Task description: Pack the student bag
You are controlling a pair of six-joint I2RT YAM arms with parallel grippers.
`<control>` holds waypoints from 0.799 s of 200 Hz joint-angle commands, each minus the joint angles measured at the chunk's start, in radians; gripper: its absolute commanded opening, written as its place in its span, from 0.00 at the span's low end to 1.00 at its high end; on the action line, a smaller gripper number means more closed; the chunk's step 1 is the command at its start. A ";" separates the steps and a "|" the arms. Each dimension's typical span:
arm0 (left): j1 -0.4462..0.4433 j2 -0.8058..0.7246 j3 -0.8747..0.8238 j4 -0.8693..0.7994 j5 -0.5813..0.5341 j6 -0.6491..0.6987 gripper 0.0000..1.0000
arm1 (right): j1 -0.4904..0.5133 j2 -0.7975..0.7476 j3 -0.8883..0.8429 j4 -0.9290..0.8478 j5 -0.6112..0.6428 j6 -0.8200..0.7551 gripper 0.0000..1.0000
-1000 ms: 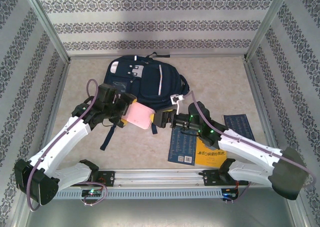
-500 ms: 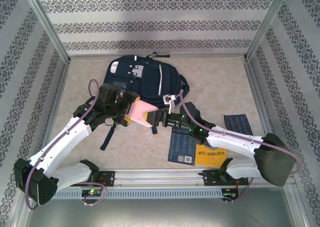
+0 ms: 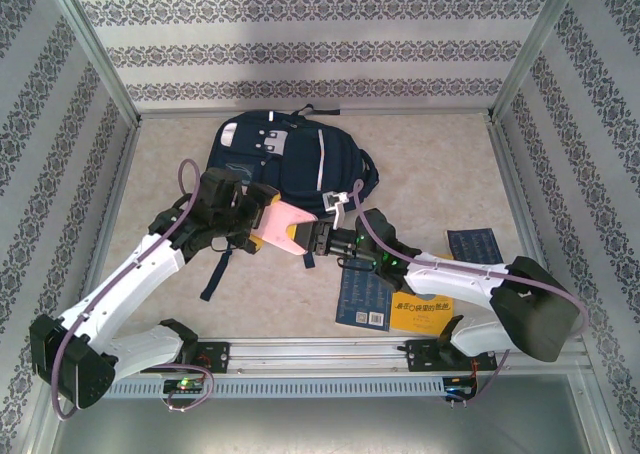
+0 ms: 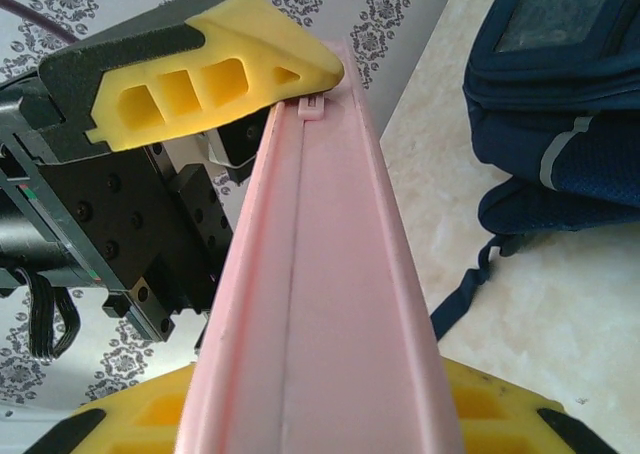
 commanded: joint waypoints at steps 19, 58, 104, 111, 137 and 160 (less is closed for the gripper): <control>-0.017 0.034 0.088 -0.054 -0.016 0.142 0.99 | -0.023 -0.117 -0.064 -0.008 0.093 -0.033 0.31; -0.018 0.126 0.256 -0.184 -0.089 0.429 0.99 | -0.155 -0.360 -0.137 -0.339 0.214 -0.079 0.29; -0.018 0.320 0.476 -0.237 -0.156 0.722 0.98 | -0.433 -0.705 -0.204 -0.683 0.230 -0.102 0.29; -0.017 0.356 0.511 -0.235 -0.163 0.754 0.98 | -0.482 -0.750 -0.205 -0.735 0.218 -0.105 0.29; -0.020 0.529 0.657 -0.199 -0.150 0.879 0.97 | -0.627 -0.875 -0.177 -0.941 0.228 -0.143 0.29; -0.022 0.708 0.842 -0.221 -0.116 0.968 0.94 | -0.716 -0.944 -0.152 -1.072 0.250 -0.186 0.29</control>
